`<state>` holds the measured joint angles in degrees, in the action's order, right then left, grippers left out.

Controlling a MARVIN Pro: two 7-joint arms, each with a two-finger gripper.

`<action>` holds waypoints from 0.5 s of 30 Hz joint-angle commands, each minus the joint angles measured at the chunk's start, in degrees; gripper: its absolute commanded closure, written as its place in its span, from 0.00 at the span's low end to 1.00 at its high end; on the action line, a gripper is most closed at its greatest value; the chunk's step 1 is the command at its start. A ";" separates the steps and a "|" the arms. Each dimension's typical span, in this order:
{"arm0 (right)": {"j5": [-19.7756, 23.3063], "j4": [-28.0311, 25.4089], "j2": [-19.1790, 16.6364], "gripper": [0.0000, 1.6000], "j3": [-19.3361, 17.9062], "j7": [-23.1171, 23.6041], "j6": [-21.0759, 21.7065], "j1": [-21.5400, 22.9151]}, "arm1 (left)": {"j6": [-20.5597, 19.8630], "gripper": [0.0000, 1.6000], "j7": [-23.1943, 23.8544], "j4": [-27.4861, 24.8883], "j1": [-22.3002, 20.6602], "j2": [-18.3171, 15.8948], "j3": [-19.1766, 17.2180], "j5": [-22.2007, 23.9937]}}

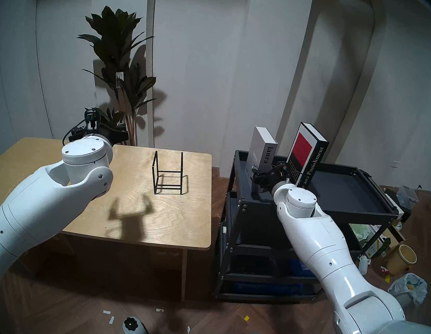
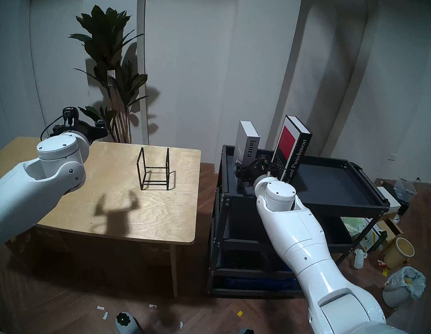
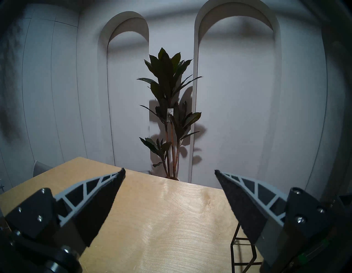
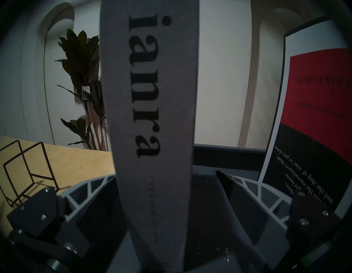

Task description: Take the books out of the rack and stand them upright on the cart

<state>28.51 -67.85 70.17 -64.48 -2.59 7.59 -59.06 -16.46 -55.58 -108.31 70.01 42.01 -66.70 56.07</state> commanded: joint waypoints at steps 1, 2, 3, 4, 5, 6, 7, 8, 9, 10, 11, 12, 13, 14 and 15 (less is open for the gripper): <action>1.09 -6.65 -1.37 0.00 -1.51 -0.91 -1.71 -4.39 | -0.12 0.00 1.20 -0.67 -0.19 -1.85 0.60 -1.88; 1.41 -7.26 -1.40 0.00 -1.73 -0.98 -1.71 -4.82 | -0.03 0.00 1.43 -0.73 0.06 -2.18 0.75 -2.11; 1.51 -8.51 -1.68 0.00 -1.94 -1.28 -1.97 -5.59 | 0.04 0.00 1.64 -0.75 0.28 -2.46 0.90 -2.24; 1.59 -8.43 -1.60 0.00 -2.04 -1.43 -2.23 -5.77 | 0.07 0.00 1.75 -0.77 0.49 -2.65 0.99 -2.30; 1.99 -9.81 -1.67 0.00 -2.21 -1.48 -2.27 -6.60 | 0.11 0.00 1.95 -0.75 0.81 -2.94 1.15 -2.42; 2.21 -10.09 -1.58 0.00 -2.26 -1.51 -2.38 -6.94 | 0.19 0.00 2.07 -0.68 1.08 -3.07 1.26 -2.48; 2.49 -11.03 -1.56 0.00 -2.40 -1.75 -2.45 -7.67 | 0.37 0.00 2.23 -0.58 1.46 -3.22 1.40 -2.51; 2.61 -11.55 -1.51 0.00 -2.31 -1.76 -2.67 -8.17 | 0.77 0.00 2.52 -0.50 1.88 -3.31 1.48 -2.54; 2.81 -12.77 -1.54 0.00 -2.39 -2.00 -2.74 -8.88 | 0.92 0.00 2.68 -0.43 2.24 -3.50 1.60 -2.63; 3.03 -12.94 -1.42 0.00 -2.46 -2.16 -2.93 -9.27 | 1.10 0.00 2.84 -0.40 2.62 -3.75 1.72 -2.77; 3.21 -14.05 -1.43 0.00 -2.49 -2.27 -3.01 -9.79 | 1.51 0.00 3.09 -0.38 3.04 -3.90 1.82 -2.92; 3.46 -15.00 -1.33 0.00 -2.57 -2.49 -3.19 -10.29 | 1.85 0.00 3.28 -0.33 3.55 -4.20 2.02 -3.26; 3.55 -14.85 -1.17 0.00 -2.55 -2.56 -3.39 -10.42 | 1.97 0.00 3.25 -0.18 3.99 -4.48 2.19 -3.56; 3.75 -15.96 -1.16 0.00 -2.60 -2.73 -3.52 -10.98 | 2.16 0.00 3.37 -0.04 4.45 -4.77 2.37 -3.77; 3.95 -16.86 -1.12 0.00 -2.69 -3.02 -3.68 -11.54 | 2.53 0.00 3.57 0.05 4.85 -4.97 2.44 -3.94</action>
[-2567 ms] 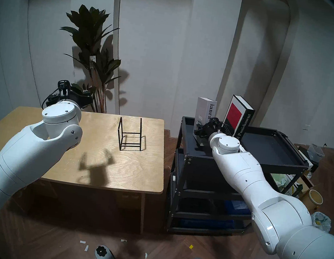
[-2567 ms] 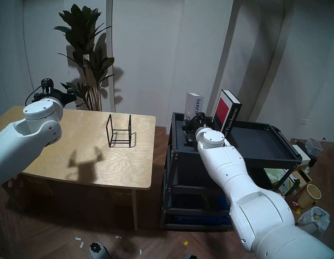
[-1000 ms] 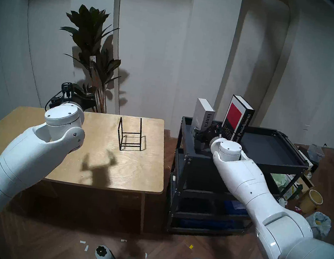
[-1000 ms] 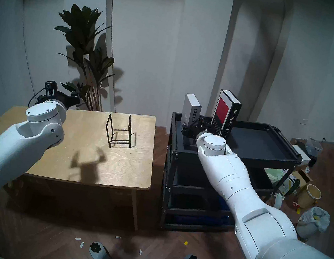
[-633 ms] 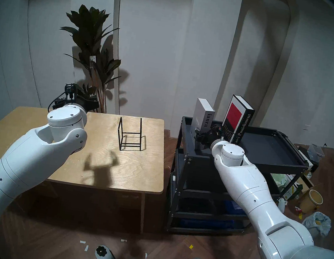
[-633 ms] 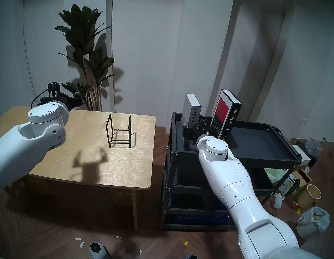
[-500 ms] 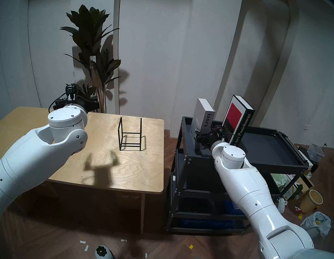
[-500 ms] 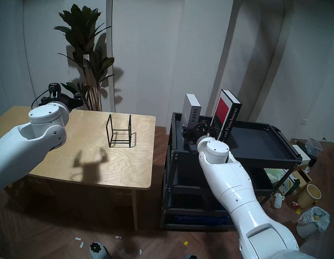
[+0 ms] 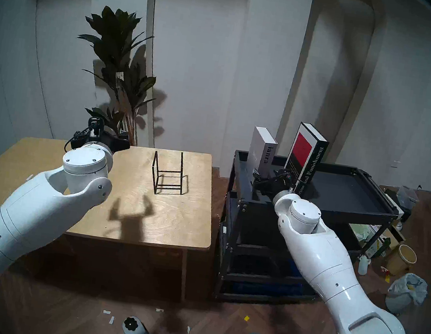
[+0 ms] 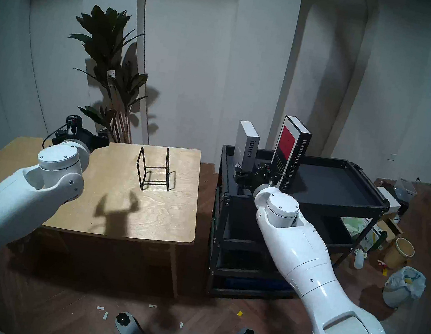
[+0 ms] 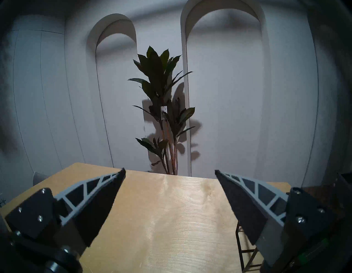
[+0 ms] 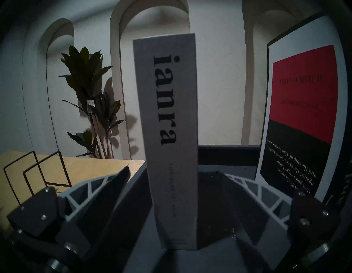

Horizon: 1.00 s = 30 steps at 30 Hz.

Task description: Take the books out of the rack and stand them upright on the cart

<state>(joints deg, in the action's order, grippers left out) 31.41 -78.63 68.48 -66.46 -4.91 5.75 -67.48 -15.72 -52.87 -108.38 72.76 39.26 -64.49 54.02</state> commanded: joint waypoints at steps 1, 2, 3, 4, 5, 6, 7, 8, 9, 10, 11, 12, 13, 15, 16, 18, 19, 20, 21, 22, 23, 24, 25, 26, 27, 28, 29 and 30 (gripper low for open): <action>1.11 -6.54 0.60 0.00 -0.71 -0.81 -2.09 -3.33 | 2.09 0.00 1.06 0.15 2.43 -2.61 0.38 -2.30; 1.27 -7.55 0.56 0.00 -0.76 -1.04 -2.29 -3.91 | 2.40 0.00 1.36 0.23 2.89 -2.98 0.52 -2.52; 1.46 -8.08 0.66 0.00 -0.81 -1.20 -2.38 -4.20 | 2.92 0.00 1.82 0.25 3.15 -2.88 0.32 -2.09; 1.64 -9.00 0.64 0.00 -0.88 -1.39 -2.56 -4.73 | 3.34 0.00 2.14 0.37 3.50 -3.26 0.24 -2.26; 1.72 -9.70 0.60 0.00 -0.92 -1.54 -2.70 -5.11 | 3.87 0.00 2.68 0.50 3.73 -3.47 0.02 -2.09; 1.76 -9.65 0.66 0.00 -0.89 -1.59 -2.75 -5.18 | 4.13 0.00 2.94 0.63 3.81 -3.66 -0.19 -1.98; 1.79 -11.44 0.49 0.00 -0.89 -1.87 -2.96 -6.01 | 4.72 0.00 3.56 0.82 4.12 -4.11 -0.52 -1.92; 1.75 -11.39 0.55 0.00 -0.82 -2.05 -3.10 -6.21 | 5.14 0.00 3.97 1.02 4.25 -4.37 -0.83 -1.75; 1.93 -13.18 0.45 0.00 -0.82 -2.27 -3.01 -6.95 | 5.69 0.00 4.42 1.22 4.32 -4.72 -1.19 -1.66; 2.16 -13.40 0.58 0.00 -0.82 -2.40 -3.18 -7.39 | 6.29 0.00 4.90 1.52 4.54 -5.22 -1.57 -1.65; 2.16 -13.40 0.58 0.00 -0.82 -2.40 -3.18 -7.39 | 6.29 0.00 4.90 1.52 4.54 -5.22 -1.57 -1.65; 2.17 -13.71 0.57 0.00 -0.82 -2.54 -3.18 -7.52 | 6.56 0.00 5.35 1.61 4.44 -5.36 -1.93 -1.35; 2.24 -14.84 0.48 0.00 -0.85 -2.81 -3.22 -8.07 | 7.05 0.00 5.78 1.82 4.53 -5.73 -2.30 -1.31; 2.44 -16.10 0.52 0.00 -0.80 -3.31 -3.32 -9.02 | 8.11 0.00 6.93 2.28 4.81 -6.35 -3.03 -1.07; 2.50 -16.38 0.59 0.00 -0.73 -3.51 -3.28 -9.31 | 8.51 0.00 7.35 2.64 4.94 -6.48 -3.32 -0.84; 2.58 -17.40 0.71 0.00 -0.61 -4.17 -3.29 -10.20 | 9.49 0.00 8.65 3.46 5.38 -6.97 -3.95 -0.45; 2.68 -17.76 0.82 0.00 -0.55 -4.41 -3.28 -10.55 | 9.91 0.00 9.21 3.75 5.56 -7.20 -4.17 -0.38; 2.72 -18.36 0.84 0.00 -0.52 -4.75 -3.31 -11.04 | 10.48 0.00 9.98 4.18 5.81 -7.49 -4.45 -0.25; 2.81 -19.08 1.02 0.00 -0.46 -5.42 -3.31 -11.72 | 11.32 0.00 11.43 4.95 6.36 -7.92 -4.76 0.06; 2.81 -19.08 1.02 0.00 -0.46 -5.42 -3.31 -11.72 | 11.32 0.00 11.43 4.95 6.36 -7.92 -4.76 0.06; 2.79 -19.75 1.13 0.00 -0.34 -5.95 -3.33 -12.26 | 12.04 0.00 12.86 5.71 6.75 -8.33 -5.09 0.43; 2.79 -19.75 1.13 0.00 -0.34 -5.95 -3.33 -12.26 | 12.04 0.00 12.86 5.71 6.75 -8.33 -5.09 0.43; 2.83 -20.27 1.20 0.00 -0.28 -6.26 -3.38 -12.64 | 12.55 0.00 13.80 6.15 6.96 -8.62 -5.31 0.67; 2.86 -20.75 1.27 0.00 -0.25 -6.54 -3.42 -13.00 | 13.07 0.00 14.61 6.54 7.14 -8.88 -5.53 0.90; 2.87 -21.04 1.31 0.00 -0.24 -6.76 -3.44 -13.20 | 13.39 0.00 15.21 6.79 7.25 -9.06 -5.64 1.07; 2.86 -21.43 1.37 0.00 -0.22 -7.08 -3.46 -13.44 | 13.84 0.00 16.11 7.14 7.44 -9.28 -5.80 1.35; 2.82 -22.14 1.49 0.00 -0.18 -7.66 -3.51 -13.86 | 14.65 0.00 17.81 7.78 7.89 -9.70 -6.05 1.85; 2.82 -22.14 1.49 0.00 -0.18 -7.66 -3.51 -13.86 | 14.65 0.00 17.81 7.78 7.89 -9.70 -6.05 1.85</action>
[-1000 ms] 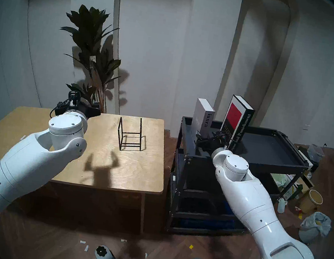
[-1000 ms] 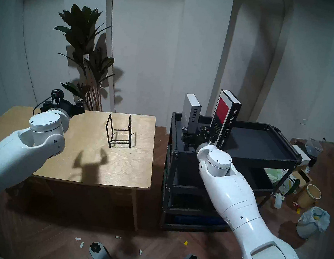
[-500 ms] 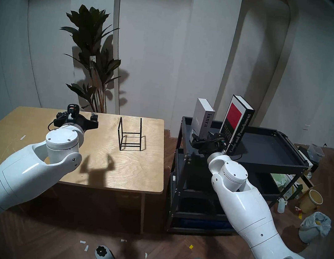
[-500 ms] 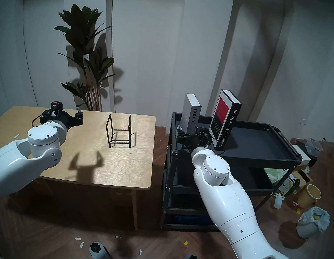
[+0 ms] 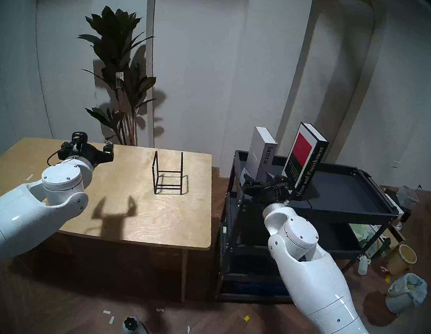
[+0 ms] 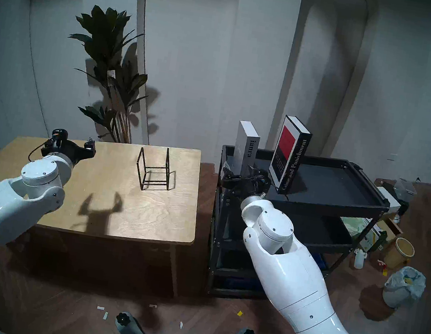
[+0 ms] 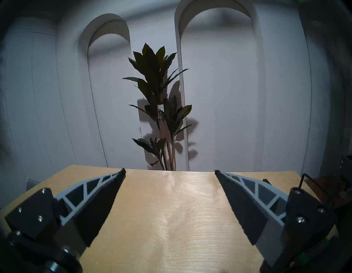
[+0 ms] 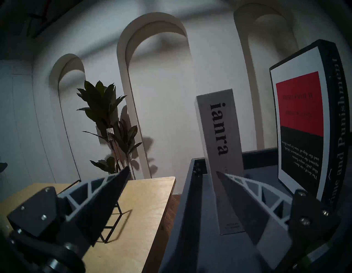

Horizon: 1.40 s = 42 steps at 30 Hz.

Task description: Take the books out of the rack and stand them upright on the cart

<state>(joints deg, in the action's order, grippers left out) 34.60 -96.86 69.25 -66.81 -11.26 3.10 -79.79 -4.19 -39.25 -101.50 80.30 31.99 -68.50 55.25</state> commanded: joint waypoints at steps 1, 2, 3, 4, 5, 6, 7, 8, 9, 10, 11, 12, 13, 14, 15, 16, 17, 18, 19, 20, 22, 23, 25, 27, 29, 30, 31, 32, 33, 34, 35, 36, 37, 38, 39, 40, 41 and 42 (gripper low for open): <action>-0.38 -4.39 0.80 0.00 0.18 -1.73 -0.87 -1.86 | 3.67 0.00 5.27 1.31 0.65 -2.67 -2.19 0.96; -0.47 -4.63 0.83 0.00 0.22 -1.96 -0.89 -1.94 | 3.98 0.00 5.97 1.56 0.85 -2.75 -2.21 1.18; -0.53 -5.08 0.91 0.00 0.24 -2.39 -0.91 -2.21 | 4.55 0.00 7.15 1.96 1.13 -2.97 -2.34 1.51; -0.59 -5.78 1.07 0.00 0.28 -3.09 -0.94 -2.61 | 5.50 0.00 9.06 2.62 1.57 -3.38 -2.58 2.02; -0.59 -5.78 1.07 0.00 0.28 -3.09 -0.94 -2.61 | 5.50 0.00 9.06 2.62 1.57 -3.38 -2.58 2.02; -0.63 -6.09 1.14 0.00 0.30 -3.41 -0.95 -2.80 | 5.97 0.00 9.91 2.91 1.74 -3.57 -2.71 2.22; -0.70 -6.31 1.21 0.00 0.35 -3.66 -0.94 -2.92 | 6.33 0.00 10.62 3.16 1.89 -3.72 -2.81 2.41; -0.84 -6.66 1.29 0.00 0.39 -4.05 -0.94 -3.15 | 6.87 0.00 11.78 3.51 2.09 -3.95 -2.95 2.69; -0.97 -6.98 1.38 0.00 0.45 -4.41 -0.92 -3.36 | 7.40 0.00 12.85 3.83 2.30 -4.18 -3.08 2.95; -1.08 -7.24 1.46 0.00 0.51 -4.73 -0.91 -3.52 | 7.82 0.00 13.77 4.10 2.47 -4.34 -3.19 3.19; -1.24 -7.58 1.54 0.00 0.57 -5.13 -0.91 -3.74 | 8.36 0.00 14.86 4.42 2.68 -4.57 -3.33 3.43; -1.38 -7.83 1.63 0.00 0.66 -5.44 -0.90 -3.90 | 8.79 0.00 15.79 4.67 2.86 -4.77 -3.43 3.59; -1.55 -8.17 1.74 0.00 0.75 -5.89 -0.89 -4.13 | 9.43 0.00 16.97 5.00 3.12 -5.00 -3.61 3.83; -1.66 -8.37 1.80 0.00 0.83 -6.17 -0.87 -4.26 | 9.80 0.00 17.73 5.20 3.28 -5.15 -3.70 3.96; -1.88 -8.68 1.89 0.00 0.95 -6.67 -0.85 -4.48 | 10.45 0.00 19.02 5.53 3.53 -5.38 -3.85 4.21; -2.12 -9.00 2.03 0.00 1.05 -7.29 -0.82 -4.74 | 11.23 0.00 20.19 5.87 3.79 -5.64 -4.02 4.28; -2.58 -9.43 2.37 0.00 1.27 -8.54 -0.70 -5.14 | 12.79 0.00 22.35 6.42 4.20 -5.86 -4.31 4.68; -2.86 -9.57 2.59 0.00 1.41 -9.20 -0.64 -5.28 | 13.78 0.00 23.57 6.71 4.44 -5.94 -4.55 4.74; -3.18 -9.71 2.78 0.00 1.58 -9.89 -0.57 -5.38 | 14.81 0.00 24.34 6.85 4.67 -5.96 -4.68 4.78; -3.64 -9.77 3.05 0.00 1.76 -10.82 -0.50 -5.38 | 15.97 0.00 25.93 7.02 4.94 -5.87 -4.87 5.00; -4.43 -9.90 3.57 0.00 2.18 -12.42 -0.33 -5.26 | 18.11 0.00 27.95 7.09 5.41 -5.36 -5.26 5.33; -5.21 -10.00 4.01 0.00 2.59 -13.95 -0.08 -4.98 | 19.38 0.00 29.73 6.88 5.74 -4.80 -5.67 5.47; -6.25 -9.97 4.30 0.00 3.04 -15.52 0.08 -4.58 | 21.41 0.00 31.90 7.06 6.30 -4.52 -6.08 5.83; -7.07 -9.72 4.70 0.00 3.42 -17.08 0.39 -4.07 | 23.17 0.00 34.08 7.50 6.87 -4.44 -6.54 6.21; -7.87 -9.38 4.92 0.00 3.78 -18.29 0.73 -3.40 | 24.54 0.00 35.79 7.83 7.41 -4.29 -7.04 6.56; -8.33 -9.17 5.03 0.00 3.96 -18.99 0.94 -3.06 | 24.98 0.00 36.39 7.93 7.65 -4.19 -7.29 6.73; -8.98 -8.87 4.78 0.00 4.36 -19.34 1.44 -2.49 | 26.53 0.00 38.15 8.35 8.06 -4.09 -7.60 7.03; -9.42 -8.61 4.81 0.00 4.61 -19.84 1.89 -2.04 | 28.71 0.00 39.95 9.03 8.46 -3.90 -7.78 7.19; -9.93 -8.32 4.85 0.00 4.85 -20.31 2.24 -1.59 | 25.78 0.00 37.71 8.52 8.30 -3.34 -8.31 6.84; -10.51 -7.89 3.88 0.00 5.30 -19.35 2.82 -0.74 | 29.03 0.00 41.11 9.77 8.51 -2.81 -8.25 7.14; -10.42 -7.34 3.30 0.00 5.47 -18.53 3.55 0.07 | 29.71 0.00 41.92 10.35 8.38 -1.85 -8.48 7.20; -11.11 -6.74 3.07 0.00 5.45 -18.70 3.54 0.67 | 29.73 0.00 42.04 10.49 8.14 -1.31 -8.48 7.09; -11.88 -6.14 2.49 0.00 5.61 -18.34 3.76 1.42 | 31.09 0.00 43.47 11.14 7.98 -0.73 -8.47 7.17; -11.73 -5.61 1.78 0.00 5.54 -17.33 4.44 2.21 | 31.77 0.00 44.27 11.65 7.70 -0.06 -8.49 7.35; -11.81 -4.99 1.36 0.00 5.38 -16.64 4.48 2.98 | 33.06 0.00 45.78 12.24 7.48 0.35 -8.34 7.72; -11.47 -4.71 1.03 0.00 5.12 -15.92 4.70 3.37 | 33.19 0.00 45.99 12.40 7.32 0.54 -8.28 7.65; -10.71 -4.21 0.41 0.00 5.01 -14.31 4.75 4.09 | 34.62 0.00 47.23 13.11 7.09 1.02 -8.06 7.82; -10.62 -3.88 0.20 0.00 4.76 -13.63 4.81 4.36 | 34.90 0.00 48.01 13.47 6.86 1.41 -8.05 7.86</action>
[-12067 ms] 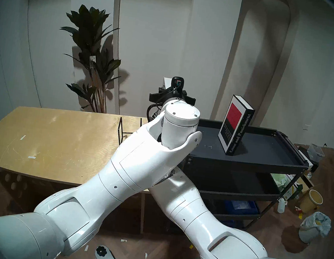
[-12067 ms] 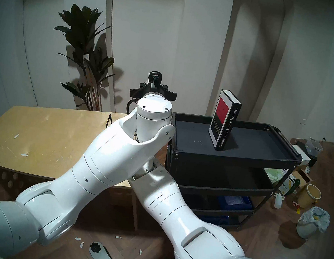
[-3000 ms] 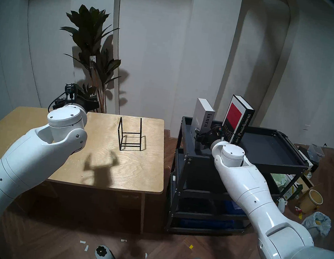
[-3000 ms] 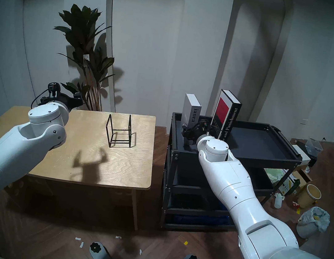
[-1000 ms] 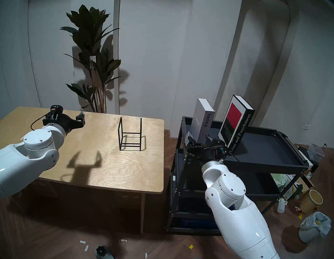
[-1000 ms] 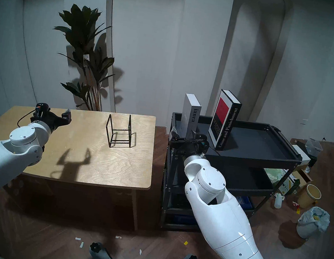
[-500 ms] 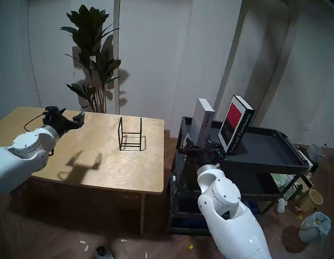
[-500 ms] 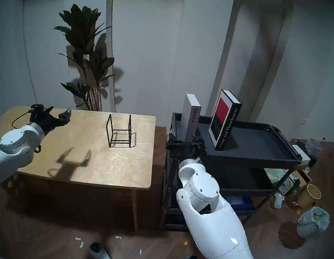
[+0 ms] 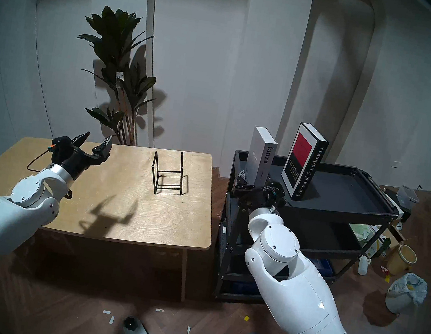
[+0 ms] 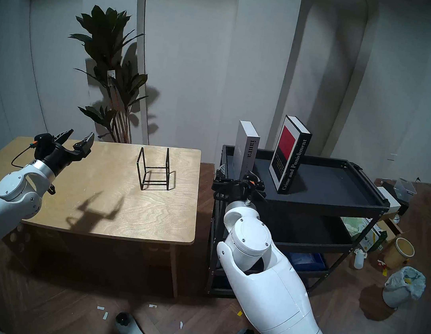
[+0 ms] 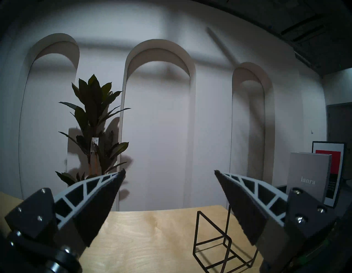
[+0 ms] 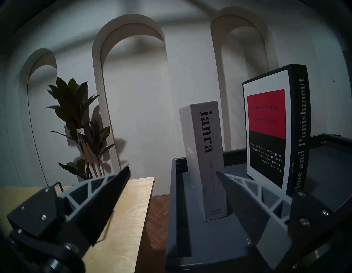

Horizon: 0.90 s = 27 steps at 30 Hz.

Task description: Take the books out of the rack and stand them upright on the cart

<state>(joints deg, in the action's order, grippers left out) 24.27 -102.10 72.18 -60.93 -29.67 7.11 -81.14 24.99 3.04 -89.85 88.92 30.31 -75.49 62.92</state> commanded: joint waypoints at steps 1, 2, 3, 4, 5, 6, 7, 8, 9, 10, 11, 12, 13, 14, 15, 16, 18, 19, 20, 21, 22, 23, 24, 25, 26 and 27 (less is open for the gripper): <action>-0.16 2.01 -3.29 0.00 -1.10 5.89 0.42 6.36 | 6.71 0.00 6.31 2.22 -1.96 3.23 -0.71 0.04; 0.50 2.46 -3.69 0.00 -1.31 7.37 0.43 6.73 | 7.63 0.00 7.32 2.73 -2.21 3.63 -0.55 0.26; 1.71 2.73 -4.00 0.00 -1.51 8.38 0.29 7.01 | 8.14 0.00 8.27 3.15 -2.42 4.01 -0.48 0.50; 1.99 3.17 -4.34 0.00 -1.92 10.23 0.22 7.25 | 8.85 0.00 9.28 3.66 -2.66 4.40 -0.39 0.62; 3.26 3.39 -4.79 0.00 -1.66 10.19 0.10 7.63 | 9.28 0.00 9.98 3.96 -2.81 4.61 -0.30 0.67; 3.95 3.66 -4.91 0.00 -2.04 11.17 0.05 7.71 | 9.69 0.00 10.76 4.29 -2.98 4.87 -0.24 0.90; 4.58 3.98 -5.21 0.00 -2.40 12.78 0.11 7.87 | 10.26 0.00 11.74 4.80 -3.24 5.16 -0.12 0.93; 5.05 4.25 -5.63 0.00 -2.34 13.55 -0.05 8.12 | 10.75 0.00 12.67 5.25 -3.49 5.50 -0.05 1.10; 5.13 4.44 -6.03 0.00 -2.51 14.95 -0.36 8.08 | 11.11 0.00 13.38 5.56 -3.72 5.74 0.07 1.12; 6.19 4.52 -6.69 0.00 -2.14 15.44 -0.46 8.31 | 11.64 0.00 14.21 6.08 -4.09 6.13 0.19 1.10; 6.18 4.29 -7.15 0.00 -2.32 16.75 -0.06 8.04 | 11.76 0.00 14.35 6.30 -4.53 6.50 0.40 0.86; 5.77 4.25 -7.33 0.00 -2.56 17.97 -0.25 7.70 | 12.01 0.00 14.76 6.66 -5.05 7.05 0.55 0.86; 5.92 3.99 -7.43 0.00 -2.34 17.51 -0.35 7.28 | 12.31 0.00 15.46 7.11 -5.33 7.33 0.60 0.98; 6.06 4.12 -7.48 0.00 -2.54 18.38 -0.41 7.29 | 12.55 0.00 16.05 7.48 -5.56 7.54 0.64 1.12; 6.19 4.19 -7.56 0.00 -2.59 18.79 -0.48 7.32 | 12.73 0.00 16.54 7.79 -5.75 7.72 0.66 1.23; 6.30 4.26 -7.63 0.00 -2.64 19.15 -0.55 7.34 | 12.89 0.00 17.05 8.09 -5.93 7.90 0.66 1.36; 6.44 4.35 -7.70 0.00 -2.72 19.63 -0.64 7.36 | 13.10 0.00 17.81 8.53 -6.18 8.16 0.66 1.57; 6.50 4.39 -7.73 0.00 -2.75 19.81 -0.68 7.37 | 13.18 0.00 18.14 8.71 -6.29 8.27 0.65 1.67; 6.56 4.42 -7.77 0.00 -2.77 19.98 -0.72 7.38 | 13.27 0.00 18.50 8.91 -6.40 8.38 0.65 1.78; 6.64 4.46 -7.82 0.00 -2.78 20.19 -0.80 7.39 | 10.14 0.00 14.69 8.24 -6.47 7.36 1.15 0.50; 6.66 4.47 -7.82 0.00 -2.79 20.22 -0.79 7.40 | 7.52 0.00 13.02 7.88 -6.68 6.62 1.49 0.47; 6.67 4.46 -7.80 0.00 -2.79 20.13 -0.71 7.40 | 5.57 0.00 10.67 7.72 -7.08 5.04 3.11 1.25; 6.69 4.46 -7.80 0.00 -2.78 20.13 -0.68 7.41 | 5.82 0.00 11.03 8.58 -7.69 4.71 3.95 1.56; 6.74 4.47 -7.82 0.00 -2.79 20.18 -0.67 7.42 | 5.04 0.00 10.39 8.68 -7.95 3.85 4.97 1.58; 6.77 4.48 -7.84 0.00 -2.79 20.23 -0.67 7.42 | 4.65 0.00 10.07 8.97 -8.18 3.90 5.25 1.75; 6.83 4.49 -7.88 0.00 -2.79 20.31 -0.68 7.44 | 1.34 0.00 7.63 8.32 -8.31 3.68 5.32 1.96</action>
<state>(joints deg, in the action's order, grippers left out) 31.19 -96.69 64.36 -63.35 -9.88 7.18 -74.63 33.93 17.51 -80.81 84.06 37.35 -72.38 64.47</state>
